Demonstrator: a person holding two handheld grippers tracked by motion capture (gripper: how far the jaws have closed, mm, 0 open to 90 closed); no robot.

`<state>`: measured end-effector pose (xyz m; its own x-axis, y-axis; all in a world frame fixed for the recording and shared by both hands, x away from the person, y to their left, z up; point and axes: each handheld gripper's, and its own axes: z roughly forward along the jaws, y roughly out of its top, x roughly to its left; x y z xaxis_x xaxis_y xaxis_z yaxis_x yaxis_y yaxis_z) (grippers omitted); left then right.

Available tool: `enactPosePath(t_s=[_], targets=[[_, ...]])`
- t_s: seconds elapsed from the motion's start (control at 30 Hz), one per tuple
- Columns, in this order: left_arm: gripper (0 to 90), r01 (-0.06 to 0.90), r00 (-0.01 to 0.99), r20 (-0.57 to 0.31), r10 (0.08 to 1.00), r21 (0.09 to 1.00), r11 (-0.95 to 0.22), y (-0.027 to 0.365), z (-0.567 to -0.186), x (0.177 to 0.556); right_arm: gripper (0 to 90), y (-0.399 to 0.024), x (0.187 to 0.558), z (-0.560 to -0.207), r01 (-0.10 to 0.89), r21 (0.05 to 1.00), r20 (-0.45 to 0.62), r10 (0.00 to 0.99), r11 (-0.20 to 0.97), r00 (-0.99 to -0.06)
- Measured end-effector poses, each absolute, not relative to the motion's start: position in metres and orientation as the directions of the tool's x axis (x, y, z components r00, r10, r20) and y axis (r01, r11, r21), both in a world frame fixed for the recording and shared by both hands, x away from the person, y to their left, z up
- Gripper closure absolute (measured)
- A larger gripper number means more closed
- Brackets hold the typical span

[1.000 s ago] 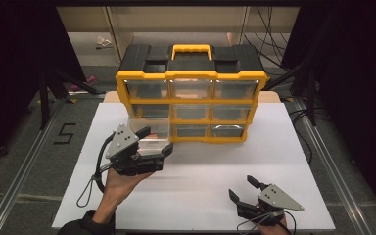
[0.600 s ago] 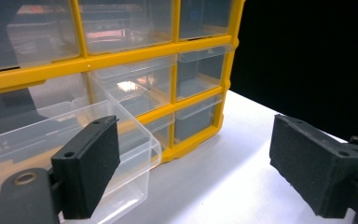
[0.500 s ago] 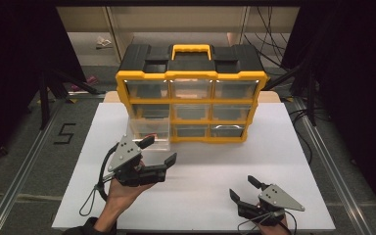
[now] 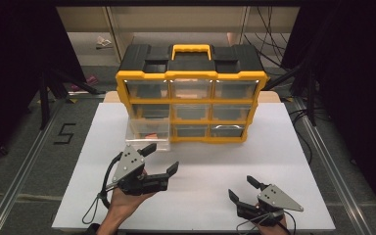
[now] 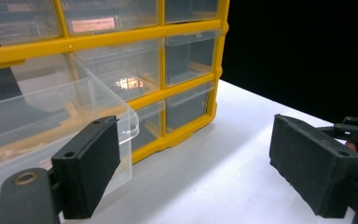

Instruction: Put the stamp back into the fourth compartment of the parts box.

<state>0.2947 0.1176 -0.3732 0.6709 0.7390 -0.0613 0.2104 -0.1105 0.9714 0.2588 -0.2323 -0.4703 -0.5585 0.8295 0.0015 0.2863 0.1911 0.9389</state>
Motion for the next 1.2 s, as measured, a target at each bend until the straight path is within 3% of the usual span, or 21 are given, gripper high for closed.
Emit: enactPosePath(t_s=[1.2], targets=[[17.8,0.287,0.54,-0.068,0.839,0.952,-0.108,0.14,-0.417,0.305,24.8,-0.229,0.259,-0.47,0.279,0.938,-0.013,0.825,0.206,-0.565]])
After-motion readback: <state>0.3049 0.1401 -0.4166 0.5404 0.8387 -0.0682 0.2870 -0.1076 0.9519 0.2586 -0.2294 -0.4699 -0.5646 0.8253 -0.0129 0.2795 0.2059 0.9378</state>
